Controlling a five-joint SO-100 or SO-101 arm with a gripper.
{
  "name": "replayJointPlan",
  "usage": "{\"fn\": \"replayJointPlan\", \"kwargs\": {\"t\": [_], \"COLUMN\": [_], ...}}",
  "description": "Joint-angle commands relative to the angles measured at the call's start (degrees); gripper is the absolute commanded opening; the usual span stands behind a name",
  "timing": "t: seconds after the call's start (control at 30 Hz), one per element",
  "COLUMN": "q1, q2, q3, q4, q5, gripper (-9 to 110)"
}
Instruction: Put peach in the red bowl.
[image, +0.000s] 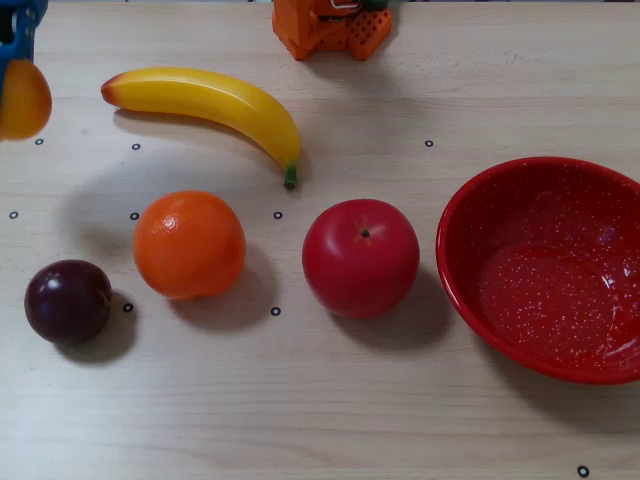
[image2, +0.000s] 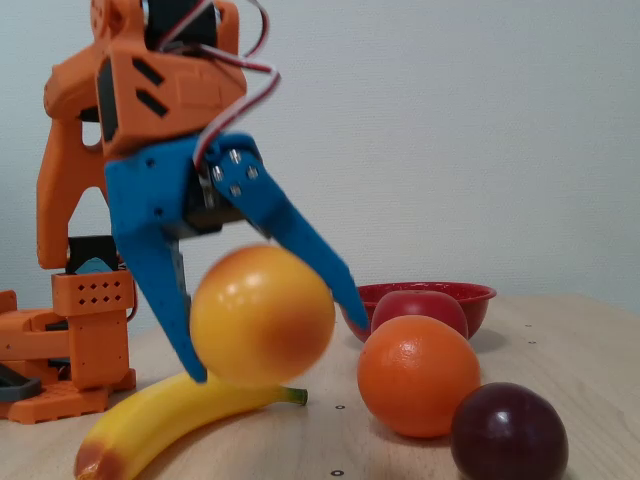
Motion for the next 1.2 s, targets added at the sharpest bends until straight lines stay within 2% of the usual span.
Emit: {"fn": "replayJointPlan", "kwargs": {"t": [0.0, 0.73, 1.17], "q1": [-2.90, -35.95, -55.81], "q2": [10.55, 23.03, 26.37], "q3": [-2.64, -3.52, -0.79], "q4": [-2.37, -2.11, -8.53], "q5": [2.20, 16.44, 22.41], "gripper": [0, 0, 0]}}
